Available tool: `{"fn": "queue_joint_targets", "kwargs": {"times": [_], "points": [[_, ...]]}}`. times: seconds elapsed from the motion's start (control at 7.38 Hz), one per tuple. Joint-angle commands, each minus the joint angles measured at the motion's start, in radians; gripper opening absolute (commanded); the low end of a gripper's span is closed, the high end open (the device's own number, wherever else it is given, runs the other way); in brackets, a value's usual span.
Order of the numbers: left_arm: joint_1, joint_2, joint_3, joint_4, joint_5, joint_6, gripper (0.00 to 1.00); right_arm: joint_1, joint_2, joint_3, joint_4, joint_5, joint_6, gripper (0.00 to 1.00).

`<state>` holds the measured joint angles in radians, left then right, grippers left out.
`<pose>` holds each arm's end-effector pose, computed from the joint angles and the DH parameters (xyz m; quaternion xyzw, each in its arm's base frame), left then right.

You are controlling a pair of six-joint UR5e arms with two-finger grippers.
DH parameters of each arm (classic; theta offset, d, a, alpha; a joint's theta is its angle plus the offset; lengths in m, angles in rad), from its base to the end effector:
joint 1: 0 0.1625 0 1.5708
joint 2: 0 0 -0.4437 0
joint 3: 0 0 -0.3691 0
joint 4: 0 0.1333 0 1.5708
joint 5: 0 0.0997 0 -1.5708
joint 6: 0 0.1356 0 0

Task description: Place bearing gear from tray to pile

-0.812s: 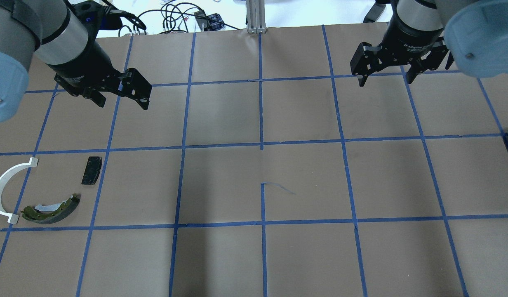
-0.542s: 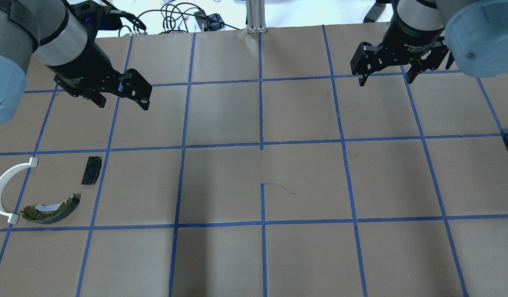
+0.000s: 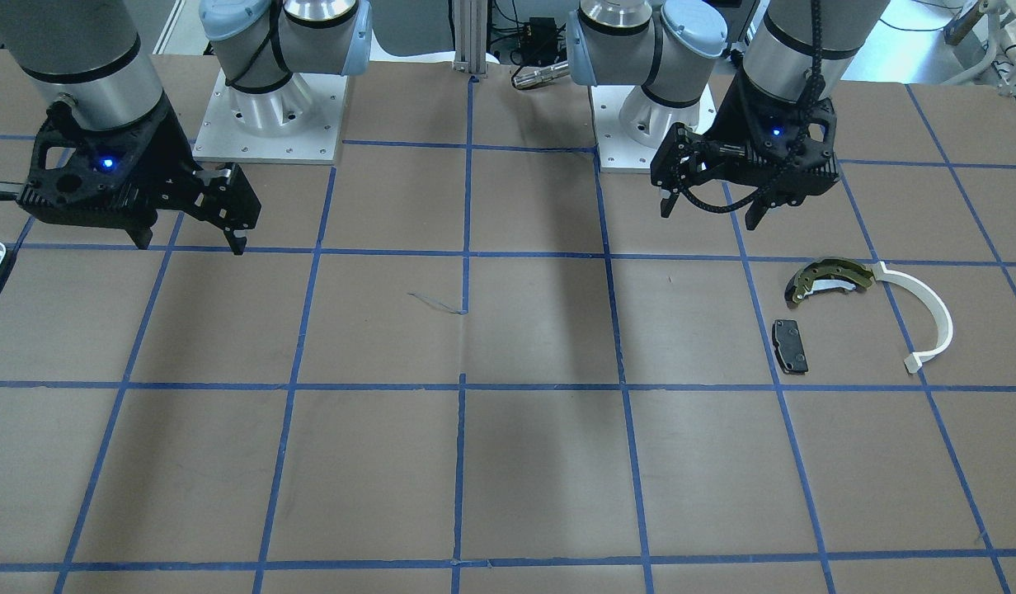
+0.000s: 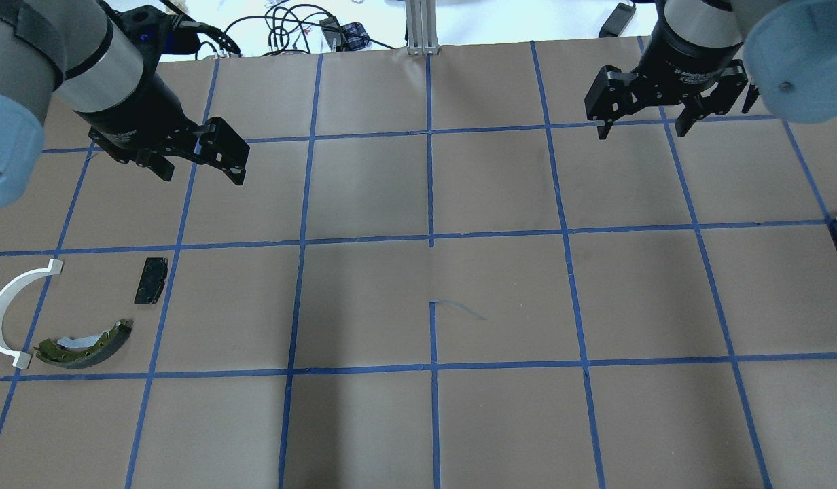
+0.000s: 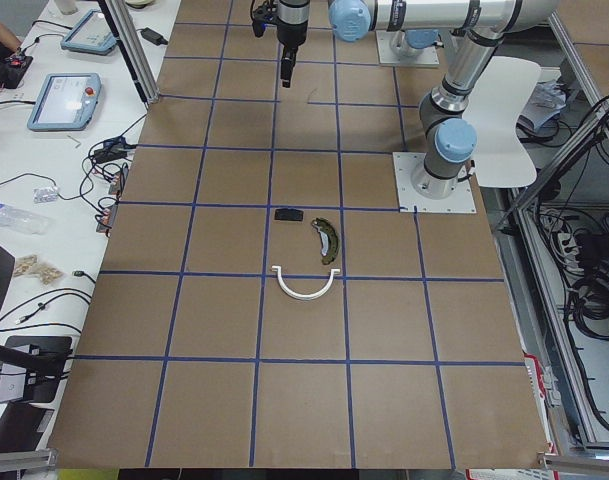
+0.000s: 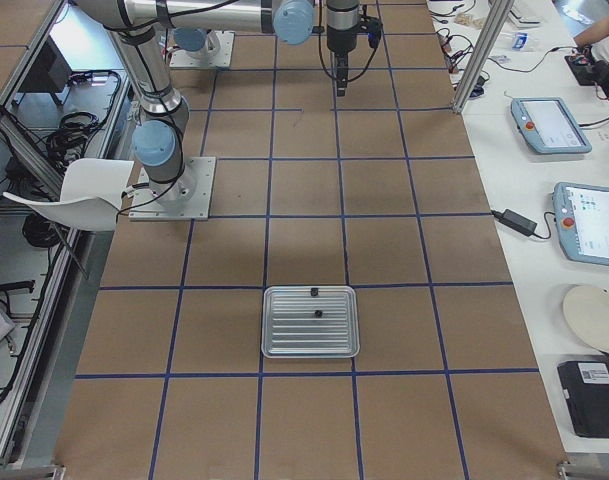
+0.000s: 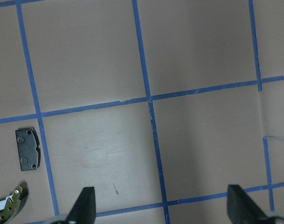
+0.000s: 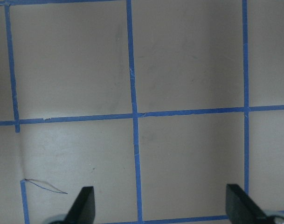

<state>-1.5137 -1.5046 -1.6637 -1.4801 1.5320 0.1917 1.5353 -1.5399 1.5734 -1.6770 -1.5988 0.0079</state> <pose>-0.1128 -0.4550 0.4665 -0.0678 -0.9970 0.0341 0.0153 0.1120 -0.4962 0.4657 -0.0222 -0.9990 0.0361 0.0145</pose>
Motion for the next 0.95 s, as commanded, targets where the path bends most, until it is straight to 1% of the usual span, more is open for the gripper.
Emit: {"fn": "queue_joint_targets", "kwargs": {"times": [0.0, 0.54, 0.68, 0.81], "points": [[0.001, 0.004, -0.002, 0.001, 0.0, 0.0, 1.0, -0.006, -0.003, -0.001, 0.041, 0.002, 0.001, 1.0], [0.001, 0.006, -0.025, 0.004, 0.0, 0.0, 1.0, -0.02, -0.009, -0.001, 0.017, 0.01, -0.012, 1.0], [0.003, 0.007, -0.025, 0.004, 0.003, 0.0, 1.0, -0.065, -0.013, -0.003, 0.017, 0.016, -0.029, 1.0], [0.003, 0.004, -0.027, 0.003, 0.002, 0.0, 1.0, -0.119, -0.011, -0.012, 0.014, 0.064, -0.131, 1.0]]}}
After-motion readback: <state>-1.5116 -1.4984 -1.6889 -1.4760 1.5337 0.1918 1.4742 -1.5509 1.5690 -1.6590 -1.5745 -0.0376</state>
